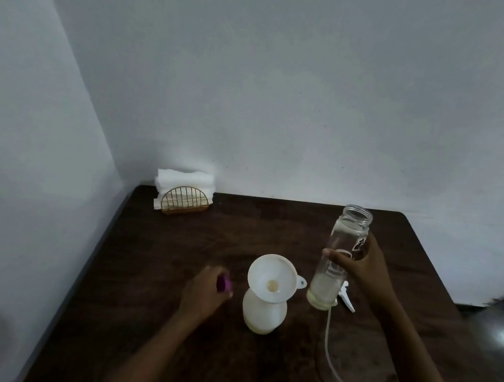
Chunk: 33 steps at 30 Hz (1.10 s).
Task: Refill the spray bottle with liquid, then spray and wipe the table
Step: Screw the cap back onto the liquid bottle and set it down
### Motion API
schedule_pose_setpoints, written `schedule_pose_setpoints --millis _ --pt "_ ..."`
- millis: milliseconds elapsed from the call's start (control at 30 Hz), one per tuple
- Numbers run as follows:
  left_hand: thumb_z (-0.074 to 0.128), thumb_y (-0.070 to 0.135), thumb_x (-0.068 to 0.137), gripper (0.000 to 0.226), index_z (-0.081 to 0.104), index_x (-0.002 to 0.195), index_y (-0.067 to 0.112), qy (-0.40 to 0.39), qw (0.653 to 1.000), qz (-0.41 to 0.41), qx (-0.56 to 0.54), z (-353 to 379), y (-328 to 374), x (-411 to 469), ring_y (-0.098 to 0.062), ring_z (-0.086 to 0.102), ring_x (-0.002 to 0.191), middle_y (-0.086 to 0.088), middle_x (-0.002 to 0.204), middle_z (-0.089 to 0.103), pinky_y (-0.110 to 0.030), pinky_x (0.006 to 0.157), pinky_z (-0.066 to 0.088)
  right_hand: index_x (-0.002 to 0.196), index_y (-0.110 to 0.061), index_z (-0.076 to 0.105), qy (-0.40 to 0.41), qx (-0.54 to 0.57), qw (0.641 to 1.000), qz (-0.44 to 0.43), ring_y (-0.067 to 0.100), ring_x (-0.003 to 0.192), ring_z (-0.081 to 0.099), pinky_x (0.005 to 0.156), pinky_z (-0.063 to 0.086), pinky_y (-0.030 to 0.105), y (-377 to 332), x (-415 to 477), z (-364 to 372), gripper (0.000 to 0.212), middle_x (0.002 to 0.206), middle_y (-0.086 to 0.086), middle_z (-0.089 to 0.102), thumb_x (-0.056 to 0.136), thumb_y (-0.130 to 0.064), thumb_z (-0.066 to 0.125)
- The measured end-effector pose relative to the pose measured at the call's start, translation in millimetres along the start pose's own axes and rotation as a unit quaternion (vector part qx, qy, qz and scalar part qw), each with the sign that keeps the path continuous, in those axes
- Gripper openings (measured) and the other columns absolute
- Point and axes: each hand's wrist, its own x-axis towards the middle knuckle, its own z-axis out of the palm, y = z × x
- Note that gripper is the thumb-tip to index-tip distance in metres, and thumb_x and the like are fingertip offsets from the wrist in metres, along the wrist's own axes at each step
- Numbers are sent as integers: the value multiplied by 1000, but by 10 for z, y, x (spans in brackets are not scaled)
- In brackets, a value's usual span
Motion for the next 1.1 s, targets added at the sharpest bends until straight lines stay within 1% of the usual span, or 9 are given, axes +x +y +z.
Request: schedule_pose_setpoints --millis 167,233,333,467,567,667,800,900,1100 --pt "79 23 69 40 50 95 21 124 957 95 -246 -878 1040 321 -7 59 84 4 95 63 -7 66 43 100 -31 57 -15 -14 1000 -5 15 89 65 73 55 33 -36 17 79 54 97 -2 68 58 -13 86" --pt "80 23 67 41 46 89 26 111 926 154 -326 -1107 1451 287 -5 63 84 8 93 66 -11 72 48 97 -36 56 -11 -27 999 -14 7 86 64 72 53 28 -65 20 105 55 96 -5 67 58 -11 86" --pt "78 16 69 43 51 102 23 42 894 232 -380 -1171 1876 203 -10 64 95 2 104 69 -25 84 51 95 -38 53 -2 -47 998 -36 -7 81 61 68 49 12 -133 36 134 56 95 -10 66 59 -9 85" --pt "78 8 69 33 62 96 16 17 871 259 -417 -991 2093 191 -16 63 103 -4 111 66 -28 90 52 95 -39 52 5 -47 997 -56 -10 84 60 73 48 16 -199 55 160 58 96 -16 64 59 -7 84" --pt "81 10 66 30 62 87 20 12 874 252 -416 -852 2106 227 -14 64 100 1 108 67 -28 87 54 97 -40 53 20 -48 996 -69 -7 85 61 75 49 19 -217 74 169 59 95 -15 65 58 -9 85" --pt "81 11 66 31 58 83 23 0 883 259 -391 -735 2065 231 -14 63 102 2 110 65 -26 85 54 100 -39 53 25 -47 995 -80 -7 85 62 70 48 11 -239 95 180 61 96 -13 65 59 -7 85" --pt "78 11 69 35 58 95 20 -11 883 269 -384 -676 2016 214 -20 63 104 -3 116 63 -28 84 56 105 -32 51 10 -67 994 -89 -14 79 57 63 43 1 -297 111 227 59 92 -15 62 62 -7 83" --pt "77 10 71 41 60 107 19 -6 889 287 -358 -701 1997 232 -18 61 106 -2 118 60 -27 85 55 102 -34 52 13 -78 992 -97 -11 77 58 61 42 3 -316 128 250 56 89 -14 63 63 -9 83" --pt "71 12 78 38 63 115 19 -3 900 318 -297 -716 1926 267 -8 51 114 4 121 52 -18 91 49 101 -30 52 7 -86 991 -101 -11 68 56 57 41 3 -354 136 277 53 83 -12 62 63 -9 83"
